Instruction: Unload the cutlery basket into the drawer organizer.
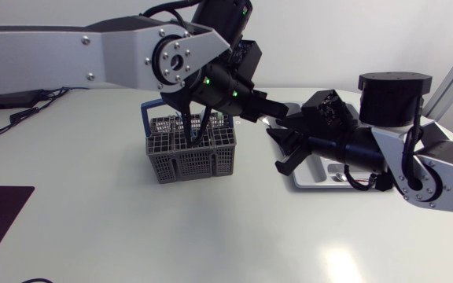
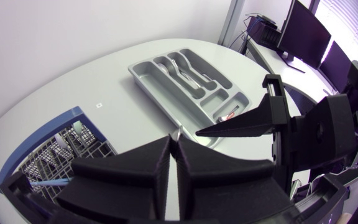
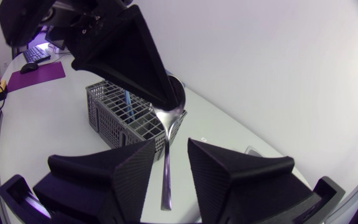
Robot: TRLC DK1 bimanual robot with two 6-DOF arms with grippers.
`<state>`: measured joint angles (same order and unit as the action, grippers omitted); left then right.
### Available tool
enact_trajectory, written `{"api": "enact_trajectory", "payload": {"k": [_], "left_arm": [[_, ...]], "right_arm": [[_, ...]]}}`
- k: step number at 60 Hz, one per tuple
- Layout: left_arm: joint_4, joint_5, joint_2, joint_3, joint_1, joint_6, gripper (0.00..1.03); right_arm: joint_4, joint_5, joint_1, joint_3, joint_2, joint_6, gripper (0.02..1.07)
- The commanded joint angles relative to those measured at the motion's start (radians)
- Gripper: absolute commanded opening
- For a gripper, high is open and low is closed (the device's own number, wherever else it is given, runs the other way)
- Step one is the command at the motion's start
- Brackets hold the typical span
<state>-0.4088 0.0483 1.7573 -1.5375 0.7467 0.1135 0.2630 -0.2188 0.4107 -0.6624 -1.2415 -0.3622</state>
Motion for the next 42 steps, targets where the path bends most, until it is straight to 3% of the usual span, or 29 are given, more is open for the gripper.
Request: {"api": "enact_trajectory", "payload": {"k": [1, 20, 42], "left_arm": [[0.008, 0.012, 0.014, -0.003, -0.012, 0.029, 0.05], [0.007, 0.024, 0.016, 0.002, -0.012, 0.034, 0.05], [0.005, 0.024, 0.014, 0.000, -0.009, 0.034, 0.12]], "right_arm": [[0.012, 0.006, 0.005, -0.028, -0.019, 0.026, 0.29], [0.016, -0.007, 0.020, -0.011, -0.026, 0.012, 0.09], [-0.002, -0.037, 0.037, 0.023, -0.006, -0.007, 0.08]]}}
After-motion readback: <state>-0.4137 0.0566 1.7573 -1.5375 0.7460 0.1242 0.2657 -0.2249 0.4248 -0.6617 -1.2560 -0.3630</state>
